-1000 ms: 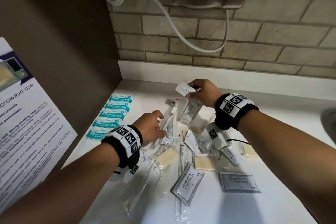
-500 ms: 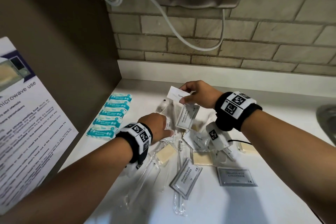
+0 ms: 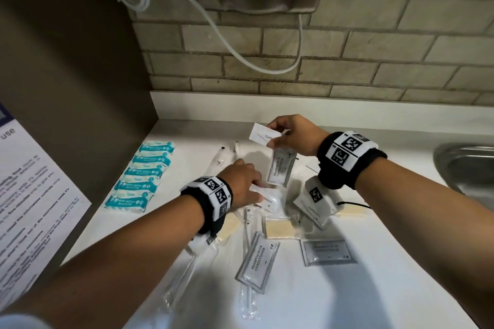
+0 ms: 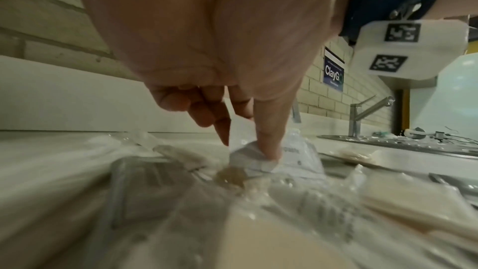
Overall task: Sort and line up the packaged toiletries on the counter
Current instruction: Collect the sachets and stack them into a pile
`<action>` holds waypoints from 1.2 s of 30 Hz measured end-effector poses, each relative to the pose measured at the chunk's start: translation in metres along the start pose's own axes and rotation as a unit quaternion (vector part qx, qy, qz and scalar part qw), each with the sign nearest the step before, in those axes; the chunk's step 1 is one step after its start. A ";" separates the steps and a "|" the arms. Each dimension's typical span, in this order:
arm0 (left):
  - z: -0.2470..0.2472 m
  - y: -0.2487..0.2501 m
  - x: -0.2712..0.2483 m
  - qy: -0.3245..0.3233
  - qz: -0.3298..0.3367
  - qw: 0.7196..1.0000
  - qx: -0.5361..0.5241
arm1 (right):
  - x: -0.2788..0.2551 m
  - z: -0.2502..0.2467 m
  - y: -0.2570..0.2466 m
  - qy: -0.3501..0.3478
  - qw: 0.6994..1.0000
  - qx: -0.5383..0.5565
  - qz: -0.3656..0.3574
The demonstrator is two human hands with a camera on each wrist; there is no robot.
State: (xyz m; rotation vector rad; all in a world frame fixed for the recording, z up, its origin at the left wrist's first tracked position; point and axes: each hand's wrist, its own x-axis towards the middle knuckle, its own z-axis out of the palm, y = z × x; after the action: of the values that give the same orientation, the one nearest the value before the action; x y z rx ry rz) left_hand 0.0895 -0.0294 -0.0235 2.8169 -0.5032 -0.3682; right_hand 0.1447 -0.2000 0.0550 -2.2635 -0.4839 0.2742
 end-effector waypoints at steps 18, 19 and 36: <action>-0.054 -0.038 -0.044 0.188 -0.197 0.948 -0.166 | 0.021 0.052 0.021 -0.069 0.995 0.042 0.051; -0.051 -0.036 -0.045 0.185 -0.195 0.947 -0.173 | 0.023 0.057 0.022 -0.069 0.996 0.013 0.050; -0.039 0.015 -0.025 0.182 -0.113 0.942 -0.259 | -0.059 0.004 0.050 -0.157 0.960 -0.198 0.122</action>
State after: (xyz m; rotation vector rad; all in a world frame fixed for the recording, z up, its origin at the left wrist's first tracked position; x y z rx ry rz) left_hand 0.0739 -0.0259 0.0222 2.3441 0.0074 -0.0052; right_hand 0.1026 -0.2535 0.0181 -2.6912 -0.4506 0.7255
